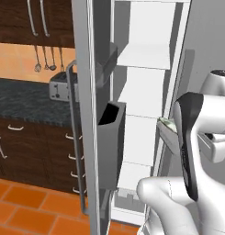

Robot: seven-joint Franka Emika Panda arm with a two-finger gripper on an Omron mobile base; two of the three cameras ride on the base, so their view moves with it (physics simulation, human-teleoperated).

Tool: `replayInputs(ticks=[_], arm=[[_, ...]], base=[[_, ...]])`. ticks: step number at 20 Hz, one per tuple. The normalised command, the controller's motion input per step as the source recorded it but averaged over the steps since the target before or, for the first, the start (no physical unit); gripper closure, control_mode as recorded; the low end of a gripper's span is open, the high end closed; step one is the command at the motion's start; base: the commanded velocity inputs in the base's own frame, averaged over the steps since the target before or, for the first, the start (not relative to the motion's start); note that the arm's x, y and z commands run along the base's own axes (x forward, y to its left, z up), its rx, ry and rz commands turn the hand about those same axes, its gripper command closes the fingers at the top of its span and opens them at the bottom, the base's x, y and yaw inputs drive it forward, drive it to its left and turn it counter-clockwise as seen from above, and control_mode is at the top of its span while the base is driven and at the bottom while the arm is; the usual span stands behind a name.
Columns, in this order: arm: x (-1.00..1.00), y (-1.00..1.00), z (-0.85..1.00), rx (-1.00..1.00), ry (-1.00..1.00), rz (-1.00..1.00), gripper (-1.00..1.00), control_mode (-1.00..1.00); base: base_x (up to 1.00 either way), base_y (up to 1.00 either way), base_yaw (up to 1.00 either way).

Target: Take the meat container that has the fish and place it on the second highest rack of the freezer. Then take the vegetable container that has the mushroom and bell pepper and place it on the highest rack of the freezer.

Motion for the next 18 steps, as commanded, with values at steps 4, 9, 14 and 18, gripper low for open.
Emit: replayInputs(ticks=[4,9,14,18], arm=[[0.00,0.00,0.00,0.00,0.00,0.00,1.00,1.00],[0.00,0.00,0.00,0.00,0.00,0.00,1.00,1.00],[0.00,0.00,0.00,0.00,0.00,0.00,1.00,1.00],[0.00,0.00,0.00,0.00,0.00,0.00,1.00,1.00]], base=[[0.71,0.22,0.00],[0.31,0.58,0.00],[0.20,0.23,0.00],[0.00,0.00,0.00]])
